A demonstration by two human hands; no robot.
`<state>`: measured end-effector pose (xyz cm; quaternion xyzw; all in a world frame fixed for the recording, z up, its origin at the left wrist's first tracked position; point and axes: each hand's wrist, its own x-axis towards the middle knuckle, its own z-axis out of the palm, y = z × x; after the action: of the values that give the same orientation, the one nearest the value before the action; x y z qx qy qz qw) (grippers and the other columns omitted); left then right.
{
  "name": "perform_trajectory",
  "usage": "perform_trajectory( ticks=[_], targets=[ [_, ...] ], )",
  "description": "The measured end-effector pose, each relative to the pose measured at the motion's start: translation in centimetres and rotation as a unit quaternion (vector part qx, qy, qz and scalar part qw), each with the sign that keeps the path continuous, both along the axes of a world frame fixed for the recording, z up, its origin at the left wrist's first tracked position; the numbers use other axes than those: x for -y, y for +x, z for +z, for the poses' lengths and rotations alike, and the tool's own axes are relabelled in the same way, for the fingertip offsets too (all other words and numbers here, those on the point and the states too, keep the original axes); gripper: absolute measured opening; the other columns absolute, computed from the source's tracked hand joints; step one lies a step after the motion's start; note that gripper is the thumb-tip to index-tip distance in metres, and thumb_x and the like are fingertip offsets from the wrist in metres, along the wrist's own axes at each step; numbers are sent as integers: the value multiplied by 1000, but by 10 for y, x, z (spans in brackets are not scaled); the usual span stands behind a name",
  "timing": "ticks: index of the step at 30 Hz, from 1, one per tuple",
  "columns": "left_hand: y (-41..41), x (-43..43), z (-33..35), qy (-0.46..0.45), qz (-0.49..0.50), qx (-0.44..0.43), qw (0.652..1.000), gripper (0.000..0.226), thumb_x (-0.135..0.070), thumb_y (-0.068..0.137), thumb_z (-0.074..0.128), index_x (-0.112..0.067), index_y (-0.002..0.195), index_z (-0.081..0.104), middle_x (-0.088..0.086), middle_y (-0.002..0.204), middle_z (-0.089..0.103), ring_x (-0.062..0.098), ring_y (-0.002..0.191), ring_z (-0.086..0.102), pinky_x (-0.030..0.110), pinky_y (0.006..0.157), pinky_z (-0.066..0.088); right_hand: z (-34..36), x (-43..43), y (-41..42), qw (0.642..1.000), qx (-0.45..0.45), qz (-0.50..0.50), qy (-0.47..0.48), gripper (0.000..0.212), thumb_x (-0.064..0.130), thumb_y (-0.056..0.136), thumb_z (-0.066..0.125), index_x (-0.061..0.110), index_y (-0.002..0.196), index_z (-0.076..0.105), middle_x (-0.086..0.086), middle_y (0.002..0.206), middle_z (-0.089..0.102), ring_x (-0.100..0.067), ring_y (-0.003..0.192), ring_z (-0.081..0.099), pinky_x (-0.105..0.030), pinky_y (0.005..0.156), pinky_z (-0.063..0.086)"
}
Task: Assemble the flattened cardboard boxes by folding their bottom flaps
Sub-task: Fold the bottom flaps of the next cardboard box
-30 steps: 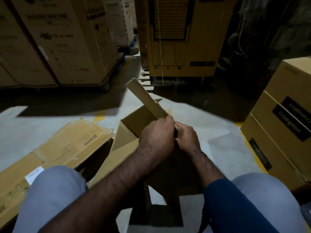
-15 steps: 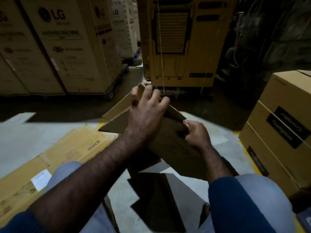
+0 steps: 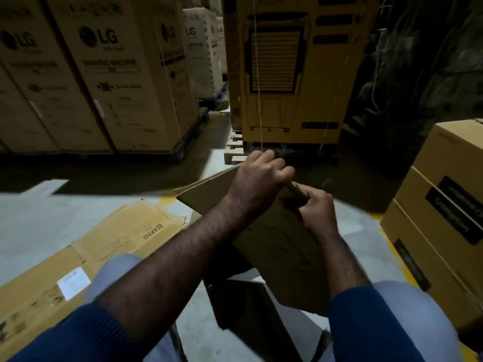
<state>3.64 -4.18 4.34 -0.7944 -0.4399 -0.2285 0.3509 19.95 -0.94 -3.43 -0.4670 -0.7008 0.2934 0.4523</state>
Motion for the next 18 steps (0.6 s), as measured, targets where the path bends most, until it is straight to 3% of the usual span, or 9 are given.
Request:
perform_trajectory(
  ticks=[4, 6, 7, 9, 11, 13, 15, 18],
  targets=[
    [-17, -14, -10, -59, -14, 126, 990, 68, -25, 81, 78, -20, 144, 52, 11, 135, 56, 27, 119, 55, 44, 97, 45, -5, 0, 14, 999, -30, 11, -18, 46, 3, 73, 85, 34, 105, 79, 12, 97, 78, -10, 95, 73, -43, 83, 62],
    [-37, -17, -16, -137, 43, 198, 970, 90, -26, 76, 85, -28, 151, 37, 4, 135, 55, 22, 121, 53, 45, 103, 43, -8, -2, 23, 999, -37, -4, -39, 55, -10, 73, 80, 38, 99, 77, 11, 93, 77, -11, 92, 74, -36, 80, 63],
    [-49, -18, -21, -177, 76, 218, 957, 85, -23, 76, 85, -29, 148, 40, 0, 129, 58, 19, 116, 55, 43, 101, 45, -8, -3, 29, 998, -41, -8, -56, 56, -14, 75, 77, 38, 95, 75, 12, 89, 75, -10, 89, 73, -28, 74, 62],
    [-75, -24, -37, -242, 126, 239, 932, 53, -18, 81, 82, -24, 129, 59, -3, 117, 65, 18, 109, 57, 41, 97, 48, -8, -3, 40, 996, -49, -12, -74, 51, -16, 76, 76, 33, 87, 72, 11, 82, 71, -3, 79, 70, -13, 60, 54],
    [-95, -31, -57, -294, 139, 274, 905, 35, -14, 82, 80, -23, 114, 68, -3, 112, 68, 18, 105, 60, 38, 90, 51, -9, -4, 50, 994, -59, -16, -85, 44, -16, 75, 78, 27, 84, 72, 10, 78, 68, 3, 67, 67, -9, 54, 49],
    [-107, -37, -77, -331, 130, 317, 879, 34, -14, 81, 82, -24, 110, 70, -3, 108, 69, 17, 102, 61, 35, 85, 52, -8, -6, 53, 993, -56, -18, -99, 40, -14, 74, 80, 22, 90, 74, 8, 79, 69, -2, 72, 68, -9, 53, 49],
    [-111, -46, -92, -335, 113, 349, 868, 32, -13, 79, 84, -22, 106, 69, -5, 102, 67, 17, 97, 61, 29, 78, 47, -7, -11, 51, 994, -22, -25, -102, 48, -13, 73, 80, 25, 102, 73, 7, 89, 71, -17, 89, 71, -14, 62, 54],
    [-108, -58, -111, -278, 65, 363, 887, 29, -7, 78, 83, -15, 104, 71, -6, 93, 61, 21, 90, 59, 29, 71, 41, -2, -17, 39, 996, 59, -68, -5, 76, -3, 71, 85, 24, 138, 61, 3, 117, 67, -15, 109, 61, -36, 93, 55]
  ],
)
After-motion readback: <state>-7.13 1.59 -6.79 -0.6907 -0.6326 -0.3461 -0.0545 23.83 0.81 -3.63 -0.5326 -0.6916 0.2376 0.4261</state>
